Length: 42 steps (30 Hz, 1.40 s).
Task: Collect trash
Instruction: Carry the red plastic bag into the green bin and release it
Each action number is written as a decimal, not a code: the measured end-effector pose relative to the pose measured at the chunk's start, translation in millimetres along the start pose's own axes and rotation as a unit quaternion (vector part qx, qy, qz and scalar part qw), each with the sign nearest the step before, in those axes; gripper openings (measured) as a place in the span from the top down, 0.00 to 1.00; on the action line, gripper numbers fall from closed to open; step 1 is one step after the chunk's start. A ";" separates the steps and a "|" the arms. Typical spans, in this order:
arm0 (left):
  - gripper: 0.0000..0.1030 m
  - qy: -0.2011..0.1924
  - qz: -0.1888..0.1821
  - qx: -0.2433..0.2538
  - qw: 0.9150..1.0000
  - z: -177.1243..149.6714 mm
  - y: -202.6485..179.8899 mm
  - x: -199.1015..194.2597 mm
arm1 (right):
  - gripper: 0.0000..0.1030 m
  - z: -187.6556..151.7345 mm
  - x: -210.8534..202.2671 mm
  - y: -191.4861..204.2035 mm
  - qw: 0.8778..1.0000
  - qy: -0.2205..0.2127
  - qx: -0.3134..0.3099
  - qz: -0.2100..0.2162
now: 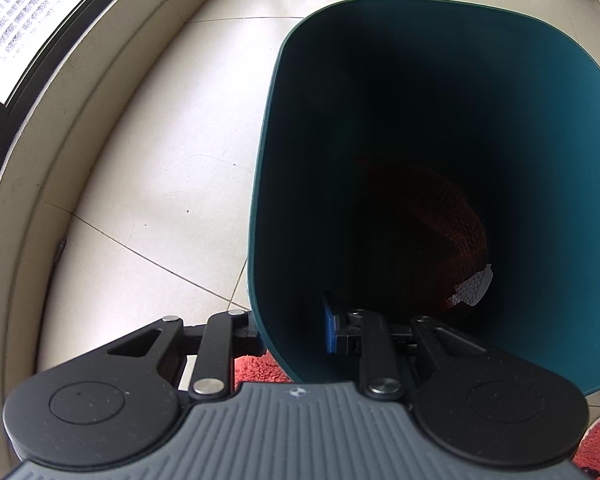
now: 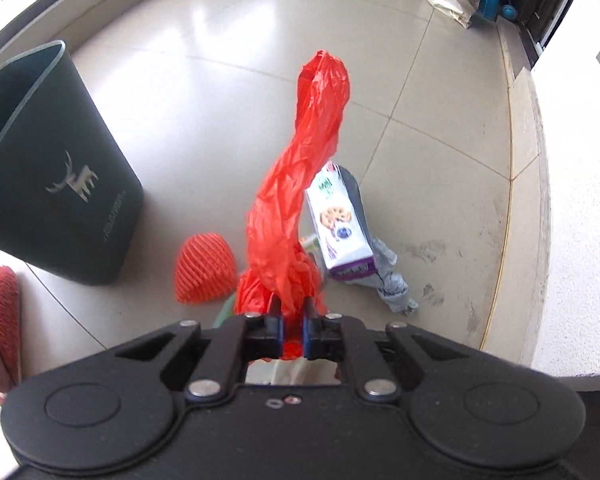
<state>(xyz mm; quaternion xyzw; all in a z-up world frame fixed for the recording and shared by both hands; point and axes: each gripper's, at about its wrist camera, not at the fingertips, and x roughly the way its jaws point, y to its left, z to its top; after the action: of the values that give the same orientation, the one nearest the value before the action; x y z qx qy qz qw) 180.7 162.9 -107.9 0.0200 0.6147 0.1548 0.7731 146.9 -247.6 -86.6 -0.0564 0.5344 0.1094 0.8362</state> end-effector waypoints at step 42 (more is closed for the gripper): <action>0.77 -0.014 -0.035 -0.011 0.999 -4.9 20.8 -6.6 | 0.92 103.1 74.3 272.5 0.979 0.020 -0.185 0.089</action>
<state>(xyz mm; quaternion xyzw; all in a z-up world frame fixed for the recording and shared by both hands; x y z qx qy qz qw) 170.3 180.2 -98.2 -0.0082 0.6027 0.1342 0.7865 201.6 47.5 -104.2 -0.1641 0.5247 0.2794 0.7872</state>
